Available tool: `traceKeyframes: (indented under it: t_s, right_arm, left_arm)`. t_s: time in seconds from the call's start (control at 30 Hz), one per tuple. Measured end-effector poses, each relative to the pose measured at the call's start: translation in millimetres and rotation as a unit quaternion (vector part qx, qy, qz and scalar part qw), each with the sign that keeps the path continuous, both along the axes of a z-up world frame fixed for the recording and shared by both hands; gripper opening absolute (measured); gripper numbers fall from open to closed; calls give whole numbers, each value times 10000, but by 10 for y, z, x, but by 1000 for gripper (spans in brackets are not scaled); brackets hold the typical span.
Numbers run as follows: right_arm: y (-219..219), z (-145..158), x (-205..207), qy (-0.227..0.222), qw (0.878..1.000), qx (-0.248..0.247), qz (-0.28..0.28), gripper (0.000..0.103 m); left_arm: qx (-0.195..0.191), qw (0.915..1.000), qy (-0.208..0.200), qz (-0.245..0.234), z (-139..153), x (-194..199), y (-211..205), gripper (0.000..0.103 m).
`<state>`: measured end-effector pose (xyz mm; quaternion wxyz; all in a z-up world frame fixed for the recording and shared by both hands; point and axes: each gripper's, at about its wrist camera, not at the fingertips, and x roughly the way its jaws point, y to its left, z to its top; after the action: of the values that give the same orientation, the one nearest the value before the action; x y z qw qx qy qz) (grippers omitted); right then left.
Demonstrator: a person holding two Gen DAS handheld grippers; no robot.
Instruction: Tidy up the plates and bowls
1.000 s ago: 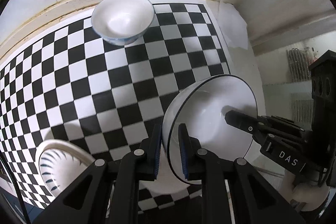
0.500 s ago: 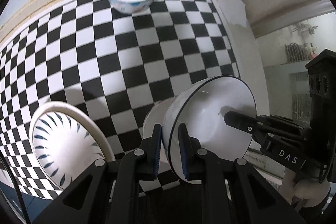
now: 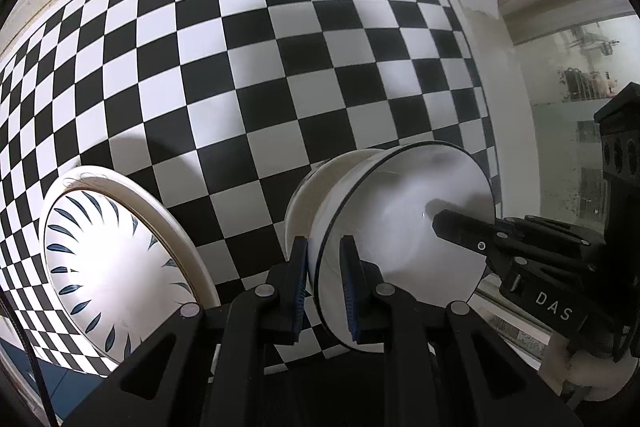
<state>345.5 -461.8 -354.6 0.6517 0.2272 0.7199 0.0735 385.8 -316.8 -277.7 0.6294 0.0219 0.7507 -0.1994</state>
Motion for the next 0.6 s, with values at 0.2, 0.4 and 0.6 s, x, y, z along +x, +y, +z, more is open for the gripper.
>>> traceKeyframes:
  t_s: [0.2, 0.4, 0.6]
  right_arm:
    - [52, -92, 21, 113, 9999, -106, 77, 11]
    - [160, -137, 59, 237, 9989, -278, 299, 12]
    - [189, -126, 87, 283, 9985, -334, 336, 14]
  left_arm:
    - [158, 9999, 27, -32, -86, 6, -11, 14]
    - [341, 9994, 8, -105, -146, -9, -42, 14]
    - [330, 9994, 72, -37, -187, -19, -35, 14]
